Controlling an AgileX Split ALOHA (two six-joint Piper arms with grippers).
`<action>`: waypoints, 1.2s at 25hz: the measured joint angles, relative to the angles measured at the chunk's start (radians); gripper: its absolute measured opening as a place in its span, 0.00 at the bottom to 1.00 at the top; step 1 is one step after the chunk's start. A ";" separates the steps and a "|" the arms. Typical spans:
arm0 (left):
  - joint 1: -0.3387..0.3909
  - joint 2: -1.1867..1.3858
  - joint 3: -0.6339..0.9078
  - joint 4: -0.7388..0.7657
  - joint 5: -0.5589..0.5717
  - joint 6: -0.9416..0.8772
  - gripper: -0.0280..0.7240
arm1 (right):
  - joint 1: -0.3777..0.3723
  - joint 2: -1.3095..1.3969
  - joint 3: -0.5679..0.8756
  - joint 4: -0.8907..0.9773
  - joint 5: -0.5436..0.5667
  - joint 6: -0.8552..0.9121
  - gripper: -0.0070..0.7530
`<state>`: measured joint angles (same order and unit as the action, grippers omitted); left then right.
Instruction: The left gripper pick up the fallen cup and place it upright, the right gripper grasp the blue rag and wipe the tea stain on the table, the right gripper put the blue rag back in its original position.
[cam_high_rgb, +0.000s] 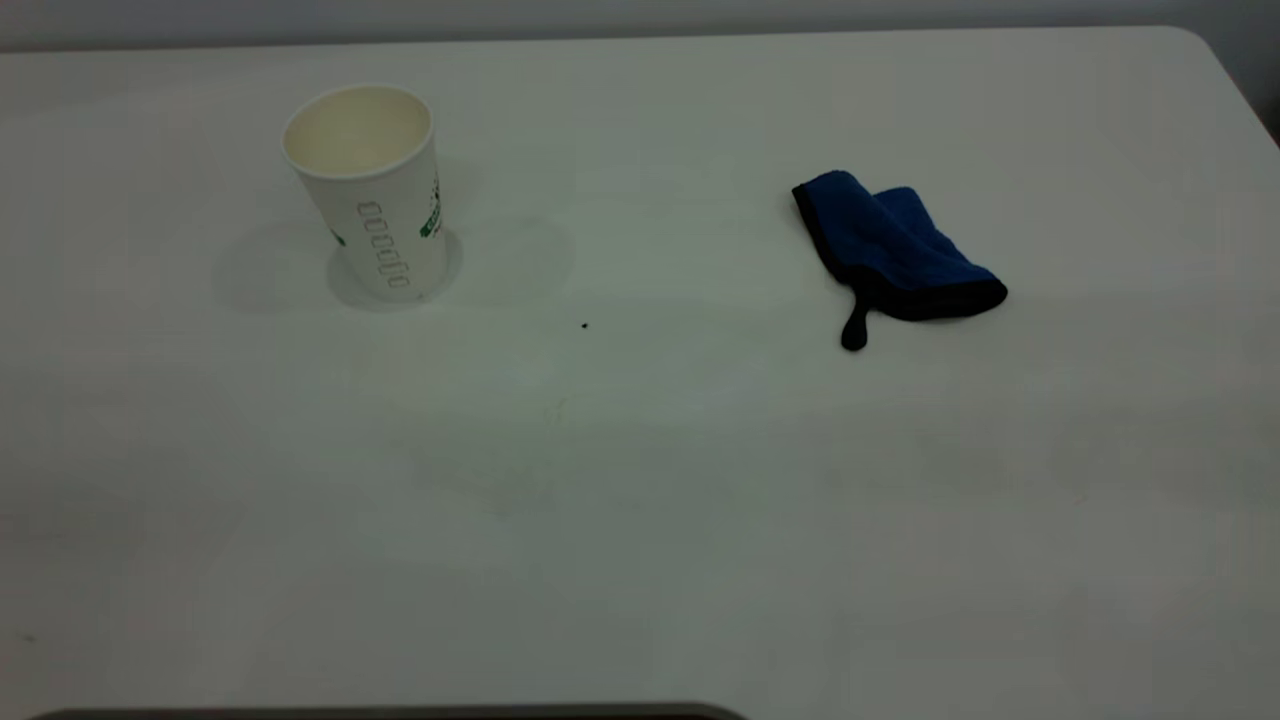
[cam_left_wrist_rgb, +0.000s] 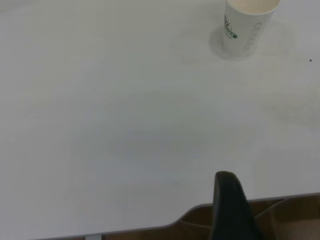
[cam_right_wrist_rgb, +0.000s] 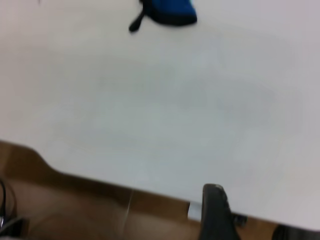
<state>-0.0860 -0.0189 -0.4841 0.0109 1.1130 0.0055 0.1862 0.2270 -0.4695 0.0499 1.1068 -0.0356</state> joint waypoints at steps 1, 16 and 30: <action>0.000 0.000 0.000 0.000 0.000 0.000 0.66 | 0.000 -0.020 0.000 -0.005 0.002 0.000 0.73; 0.000 0.000 0.000 0.000 0.000 0.000 0.66 | 0.000 -0.195 0.000 -0.013 0.013 0.001 0.73; 0.000 0.000 0.000 0.000 0.000 0.000 0.66 | 0.000 -0.199 0.000 -0.013 0.013 0.001 0.73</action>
<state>-0.0860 -0.0189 -0.4841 0.0109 1.1130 0.0055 0.1862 0.0285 -0.4695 0.0365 1.1196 -0.0345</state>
